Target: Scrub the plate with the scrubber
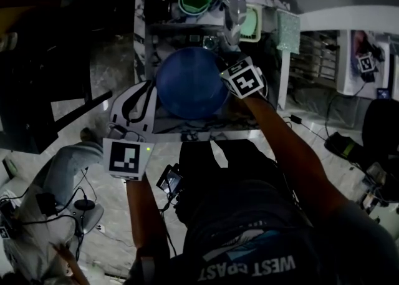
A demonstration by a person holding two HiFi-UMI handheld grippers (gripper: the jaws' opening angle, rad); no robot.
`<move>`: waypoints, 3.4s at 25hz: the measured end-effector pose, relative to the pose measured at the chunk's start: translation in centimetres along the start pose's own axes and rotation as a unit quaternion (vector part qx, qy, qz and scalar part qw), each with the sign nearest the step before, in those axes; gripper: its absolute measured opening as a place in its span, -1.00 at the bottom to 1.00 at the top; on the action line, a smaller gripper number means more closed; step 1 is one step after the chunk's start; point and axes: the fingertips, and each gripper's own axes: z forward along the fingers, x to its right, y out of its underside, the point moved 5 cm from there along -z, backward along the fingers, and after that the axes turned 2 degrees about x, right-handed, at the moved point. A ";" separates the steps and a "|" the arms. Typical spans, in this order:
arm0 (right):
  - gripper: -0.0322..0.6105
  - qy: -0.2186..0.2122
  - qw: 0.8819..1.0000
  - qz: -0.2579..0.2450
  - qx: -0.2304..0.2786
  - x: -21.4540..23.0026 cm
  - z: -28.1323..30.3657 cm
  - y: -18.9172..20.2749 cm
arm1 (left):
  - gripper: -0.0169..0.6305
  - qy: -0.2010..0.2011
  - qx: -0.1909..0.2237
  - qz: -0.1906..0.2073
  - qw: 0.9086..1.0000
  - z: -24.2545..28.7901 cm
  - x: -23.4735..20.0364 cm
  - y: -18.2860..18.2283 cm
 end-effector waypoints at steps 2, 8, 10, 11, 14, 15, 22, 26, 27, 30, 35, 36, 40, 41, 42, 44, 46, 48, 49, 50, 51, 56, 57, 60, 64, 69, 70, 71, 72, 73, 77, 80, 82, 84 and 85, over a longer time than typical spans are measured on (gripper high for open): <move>-0.61 0.000 1.000 0.002 -0.011 0.1 0.4 0.4 | -0.90 -0.002 -0.001 -0.006 1.000 0.0 -0.1 0.1; -0.73 0.014 0.999 -0.022 -0.021 0.1 0.8 0.7 | -0.90 -0.006 -0.002 -0.005 1.000 0.0 -0.2 0.3; -0.74 0.018 0.999 -0.027 -0.030 0.1 0.9 1.0 | -0.90 -0.008 -0.002 -0.007 1.000 -0.2 -0.3 0.3; -0.74 0.019 0.999 -0.027 -0.031 0.1 0.9 1.0 | -0.90 -0.009 -0.003 -0.008 1.000 -0.3 -0.3 0.3; -0.77 0.006 1.000 -0.001 -0.023 -0.2 0.4 0.7 | -0.90 -0.014 -0.004 -0.009 1.000 -0.7 -0.4 0.4; -0.78 0.000 1.000 0.015 -0.018 -0.4 0.0 0.4 | -0.90 -0.016 -0.004 -0.010 1.000 -0.8 -0.4 0.4; -0.79 -0.003 1.000 0.009 0.017 -0.2 -2.7 -1.4 | -0.90 -0.029 -0.004 -0.011 1.000 -1.9 -0.3 0.6; -0.79 -0.007 0.999 -0.004 0.041 -0.9 -5.0 -2.6 | -0.90 -0.038 -0.004 -0.012 0.999 -2.7 -0.2 0.6; -0.79 -0.008 0.999 -0.005 0.048 -1.1 -5.7 -2.9 | -0.90 -0.040 -0.004 -0.013 0.999 -2.9 -0.1 0.5; -0.79 -0.009 0.997 -0.010 0.069 -1.8 -7.7 -4.0 | -0.90 -0.050 0.001 -0.012 0.999 -3.6 -0.1 0.7; -0.79 -0.006 0.994 -0.038 0.099 -3.0 -10.8 -5.6 | -0.90 -0.067 0.005 -0.012 0.998 -4.6 0.3 1.0; -0.79 -0.005 0.994 -0.044 0.104 -3.3 -11.4 -5.9 | -0.90 -0.070 0.006 -0.014 0.997 -4.7 0.4 1.1; -0.79 -0.004 0.990 -0.066 0.123 -4.1 -13.9 -6.9 | -0.90 -0.081 0.004 -0.019 0.997 -5.3 1.0 1.9; -0.79 -0.005 0.989 -0.071 0.129 -4.3 -14.6 -7.2 | -0.90 -0.083 0.003 -0.022 0.996 -5.4 1.1 2.2; -0.79 -0.007 0.988 -0.075 0.134 -4.6 -15.4 -7.6 | -0.90 -0.086 0.001 -0.026 0.996 -5.4 1.3 2.5; -0.79 -0.009 0.986 -0.085 0.146 -5.2 -16.9 -8.3 | -0.90 -0.091 -0.001 -0.036 0.995 -5.6 1.5 3.2; -0.79 -0.011 0.983 -0.094 0.160 -5.9 -18.5 -9.0 | -0.90 -0.097 -0.004 -0.046 0.994 -5.8 1.6 3.9; -0.79 -0.013 0.979 -0.106 0.173 -6.4 -20.1 -9.6 | -0.90 -0.103 -0.006 -0.058 0.993 -5.9 1.6 4.6; -0.79 -0.014 0.977 -0.112 0.179 -6.6 -20.9 -10.0 | -0.90 -0.107 -0.006 -0.064 0.992 -6.0 1.7 4.9; -0.79 -0.015 0.975 -0.118 0.187 -6.8 -21.6 -10.3 | -0.89 -0.110 -0.007 -0.070 0.991 -6.0 1.7 5.2; -0.79 -0.016 0.973 -0.124 0.194 -7.0 -22.4 -10.6 | -0.87 -0.114 -0.007 -0.076 0.991 -6.1 1.8 5.5; -0.79 -0.030 0.963 -0.146 0.224 -8.2 -25.8 -12.0 | -0.71 -0.131 -0.002 -0.105 0.986 -6.7 2.2 5.6; -0.79 -0.034 0.961 -0.149 0.229 -8.5 -26.2 -12.3 | -0.70 -0.134 0.001 -0.110 0.985 -6.9 2.2 5.7; -0.79 -0.052 0.957 -0.154 0.239 -9.5 -26.9 -13.0 | -0.69 -0.142 0.008 -0.123 0.982 -8.0 2.3 5.8; -0.79 -0.083 0.954 -0.151 0.245 -11.5 -26.9 -13.3 | -0.69 -0.158 0.013 -0.132 0.979 -9.9 2.2 6.0; -0.79 -0.136 0.955 -0.128 0.232 -13.8 -25.1 -12.9 | -0.71 -0.186 0.013 -0.157 0.970 -13.0 1.7 7.7; -0.79 -0.144 0.955 -0.123 0.228 -14.2 -24.6 -12.8 | -0.74 -0.191 0.010 -0.160 0.968 -13.5 1.7 8.2; -0.79 -0.151 0.956 -0.118 0.223 -14.6 -24.1 -12.6 | -0.77 -0.195 0.006 -0.163 0.967 -14.0 1.6 8.6; -0.79 -0.157 0.956 -0.114 0.218 -14.9 -23.6 -12.4 | -0.79 -0.199 0.003 -0.166 0.966 -14.5 1.6 9.1; -0.79 -0.162 0.957 -0.110 0.213 -15.2 -23.1 -12.2 | -0.80 -0.203 -0.001 -0.168 0.964 -14.9 1.7 9.5; -0.79 -0.180 0.962 -0.084 0.187 -15.9 -20.6 -11.2 | -0.81 -0.218 -0.020 -0.177 0.960 -16.1 1.6 11.1; -0.79 -0.187 0.966 -0.065 0.165 -15.9 -18.6 -10.4 | -0.81 -0.224 -0.038 -0.182 0.957 -16.4 1.5 12.0; -0.79 -0.188 0.969 -0.054 0.151 -15.8 -17.4 -9.9 | -0.81 -0.224 -0.051 -0.183 0.956 -16.4 1.5 12.5; -0.79 -0.186 0.971 -0.044 0.140 -15.6 -16.3 -9.3 | -0.81 -0.223 -0.063 -0.182 0.956 -16.3 1.5 13.0; -0.79 -0.185 0.973 -0.039 0.135 -15.5 -15.8 -9.1 | -0.81 -0.223 -0.070 -0.181 0.955 -16.1 1.4 13.3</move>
